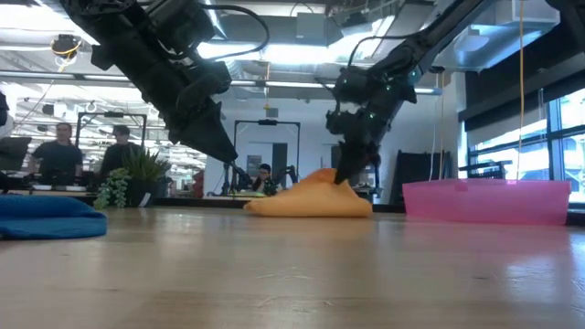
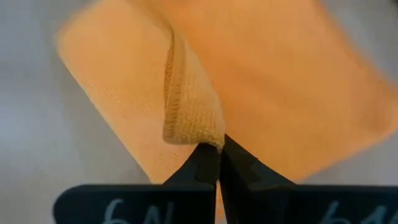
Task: Roll microfiber towels into tight, uniform cylinder then place into a basket
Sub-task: Fold the orange microfiber towel
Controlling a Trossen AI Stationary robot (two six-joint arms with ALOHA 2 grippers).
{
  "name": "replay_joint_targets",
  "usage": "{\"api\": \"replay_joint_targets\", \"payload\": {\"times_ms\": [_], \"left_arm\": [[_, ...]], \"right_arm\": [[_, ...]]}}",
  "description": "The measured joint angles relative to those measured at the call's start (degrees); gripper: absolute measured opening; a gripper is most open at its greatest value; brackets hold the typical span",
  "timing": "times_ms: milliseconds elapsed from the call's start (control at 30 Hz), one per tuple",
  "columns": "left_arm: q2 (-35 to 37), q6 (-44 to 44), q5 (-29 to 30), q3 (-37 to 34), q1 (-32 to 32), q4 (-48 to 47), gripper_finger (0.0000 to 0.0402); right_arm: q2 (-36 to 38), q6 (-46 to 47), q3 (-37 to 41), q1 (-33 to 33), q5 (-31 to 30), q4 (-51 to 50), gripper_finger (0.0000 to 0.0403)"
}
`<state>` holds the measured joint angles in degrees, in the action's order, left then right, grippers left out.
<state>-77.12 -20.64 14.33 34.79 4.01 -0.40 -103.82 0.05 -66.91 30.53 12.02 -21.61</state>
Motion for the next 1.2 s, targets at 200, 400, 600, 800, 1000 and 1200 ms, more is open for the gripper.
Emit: {"api": "replay_joint_targets", "payload": {"times_ms": [200,400,600,800,1000,1200], "left_arm": [[0.00,-0.26,0.00,0.00,0.00,-0.13,0.0105],[0.00,-0.52,0.01,0.00,0.00,-0.11,0.0105],[0.00,-0.85,0.15,0.00,0.00,-0.11,0.0105],[0.00,-0.85,0.15,0.00,-0.01,-0.09,0.0105],[0.00,-1.13,0.16,0.00,0.00,-0.07,0.0105],[0.00,-1.41,0.17,0.00,-0.01,-0.04,0.0105]], "right_arm": [[2.81,3.37,-0.03,0.46,-3.31,0.38,0.0004],[4.76,8.50,-0.03,0.47,-7.26,-3.71,0.0004],[4.40,7.54,2.04,-0.05,-7.01,-4.67,0.0004],[4.39,5.47,3.71,-0.05,-6.99,-3.14,0.0004],[4.39,5.23,4.60,-0.05,-6.98,-2.02,0.0022],[4.39,5.63,4.60,-0.05,-6.92,-0.95,0.0064]]}}
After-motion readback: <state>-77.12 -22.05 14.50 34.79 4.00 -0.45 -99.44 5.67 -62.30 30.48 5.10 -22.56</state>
